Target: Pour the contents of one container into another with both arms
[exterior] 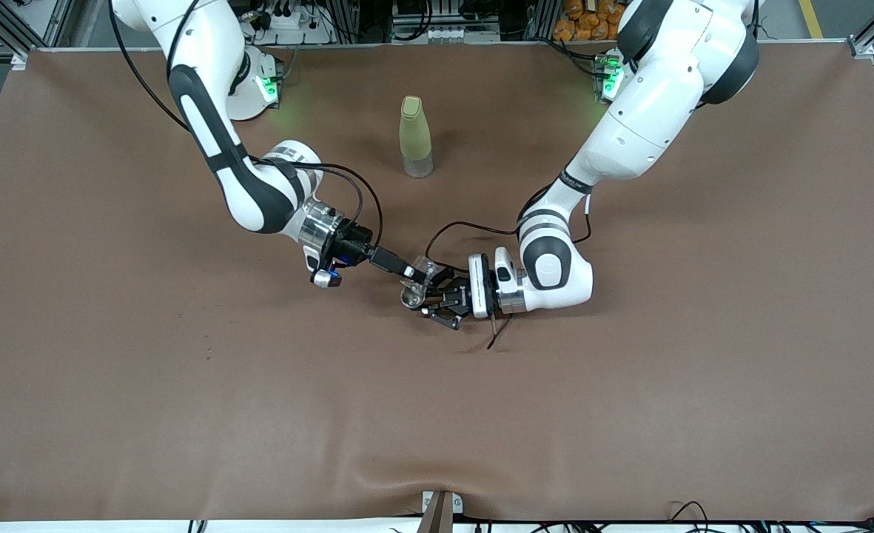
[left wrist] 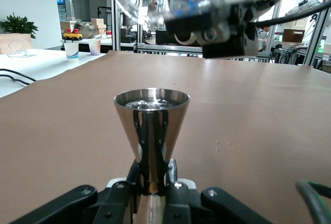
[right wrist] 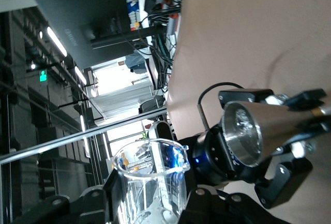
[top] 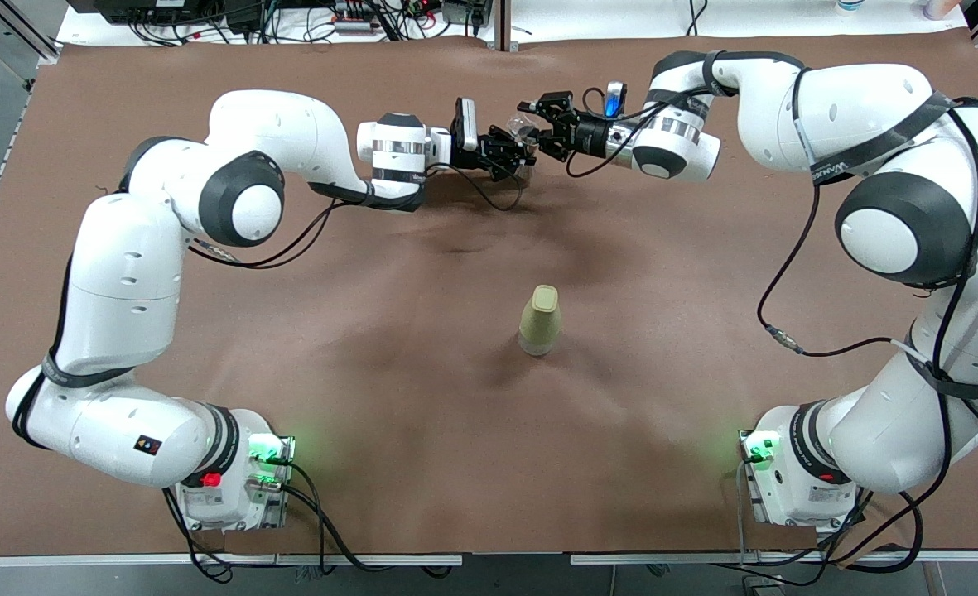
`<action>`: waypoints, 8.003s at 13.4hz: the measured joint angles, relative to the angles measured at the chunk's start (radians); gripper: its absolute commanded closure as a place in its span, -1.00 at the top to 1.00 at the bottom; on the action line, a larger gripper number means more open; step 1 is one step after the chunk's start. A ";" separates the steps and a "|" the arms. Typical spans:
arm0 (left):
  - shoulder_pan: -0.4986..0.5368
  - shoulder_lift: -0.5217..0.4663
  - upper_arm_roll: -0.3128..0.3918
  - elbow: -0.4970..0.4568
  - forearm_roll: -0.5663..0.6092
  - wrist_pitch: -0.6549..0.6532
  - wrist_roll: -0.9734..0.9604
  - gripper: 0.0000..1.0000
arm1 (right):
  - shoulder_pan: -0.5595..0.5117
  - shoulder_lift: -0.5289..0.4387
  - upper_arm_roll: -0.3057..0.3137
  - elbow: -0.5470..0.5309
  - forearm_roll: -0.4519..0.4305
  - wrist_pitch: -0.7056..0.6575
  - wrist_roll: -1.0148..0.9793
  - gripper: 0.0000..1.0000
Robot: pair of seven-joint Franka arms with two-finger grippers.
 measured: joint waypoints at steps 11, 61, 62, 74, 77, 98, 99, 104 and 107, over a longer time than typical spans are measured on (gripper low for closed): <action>0.270 -0.062 0.002 -0.061 0.225 -0.209 -0.012 -1.00 | -0.354 -0.017 -0.036 0.093 -0.717 -0.235 -0.332 -0.78; 1.024 -0.249 -0.017 0.055 1.271 -0.708 -1.134 1.00 | -0.938 0.182 -0.009 0.545 -1.508 -0.842 -0.478 1.00; 1.002 -0.293 -0.021 0.058 1.277 -0.709 -1.252 1.00 | -0.911 0.134 -0.009 0.545 -1.550 -0.807 -0.399 1.00; 0.640 -0.629 -0.027 0.070 1.571 -0.709 -2.183 1.00 | -0.664 -0.214 -0.006 0.528 -2.176 -0.692 0.537 1.00; 0.558 -0.657 -0.028 0.090 1.699 -0.711 -2.450 1.00 | -0.607 -0.243 -0.004 0.525 -2.242 -0.739 0.741 1.00; 0.523 -0.832 0.016 0.051 1.796 -0.670 -2.648 1.00 | -0.524 -0.464 -0.139 0.465 -2.304 -0.853 0.836 1.00; 0.491 -0.857 0.051 0.028 1.796 -0.663 -2.648 1.00 | -0.523 -0.470 -0.147 0.454 -2.304 -0.850 0.822 1.00; 0.461 -0.924 0.097 -0.028 1.753 -0.655 -2.628 1.00 | -0.523 -0.471 -0.159 0.444 -2.304 -0.850 0.821 1.00; 0.461 -0.924 0.101 -0.042 1.752 -0.663 -2.586 1.00 | -0.523 -0.471 -0.159 0.440 -2.304 -0.847 0.822 1.00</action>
